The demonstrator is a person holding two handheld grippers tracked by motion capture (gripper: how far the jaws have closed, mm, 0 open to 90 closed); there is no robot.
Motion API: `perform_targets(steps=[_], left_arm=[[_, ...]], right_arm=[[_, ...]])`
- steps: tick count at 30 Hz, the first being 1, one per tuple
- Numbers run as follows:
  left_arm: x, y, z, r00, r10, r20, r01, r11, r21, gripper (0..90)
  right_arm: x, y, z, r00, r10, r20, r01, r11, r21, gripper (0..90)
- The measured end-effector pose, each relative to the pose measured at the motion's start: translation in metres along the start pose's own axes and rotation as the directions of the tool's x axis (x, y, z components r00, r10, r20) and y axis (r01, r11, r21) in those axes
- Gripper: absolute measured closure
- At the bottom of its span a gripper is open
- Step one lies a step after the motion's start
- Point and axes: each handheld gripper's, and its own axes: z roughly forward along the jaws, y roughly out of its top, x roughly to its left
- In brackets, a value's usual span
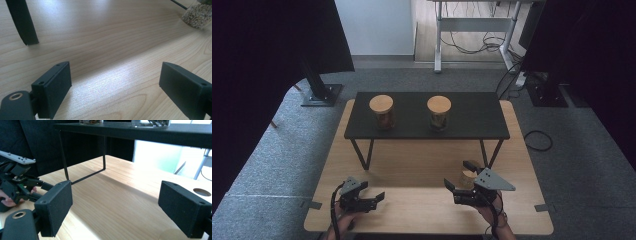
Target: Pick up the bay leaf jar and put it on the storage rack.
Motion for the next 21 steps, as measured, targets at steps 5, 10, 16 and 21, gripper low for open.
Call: perform_targets(steps=[5,10,16,21], left_arm=[[0.001,0.001,0.001,1.0,-0.006,-0.001,0.006,1.0,0.004,10.0],[0.0,0.002,0.003,1.0,0.004,-0.003,-0.004,1.0,0.008,10.1],[-0.001,0.003,0.005,0.9999,0.015,-0.003,-0.015,0.9998,0.013,10.1],[0.0,0.003,0.005,0.9999,0.016,0.0,-0.016,0.9997,0.018,10.1]], right_arm=[[0.001,-0.008,-0.005,0.9996,0.008,-0.026,-0.008,1.0,0.004,11.5],[0.003,-0.019,-0.006,0.9989,0.014,-0.045,-0.013,0.999,0.035,11.4],[0.012,-0.038,-0.003,0.9982,0.015,-0.058,-0.01,0.995,0.098,11.3],[0.016,-0.05,0.003,0.9982,0.023,-0.055,-0.015,0.99,0.141,11.4]])
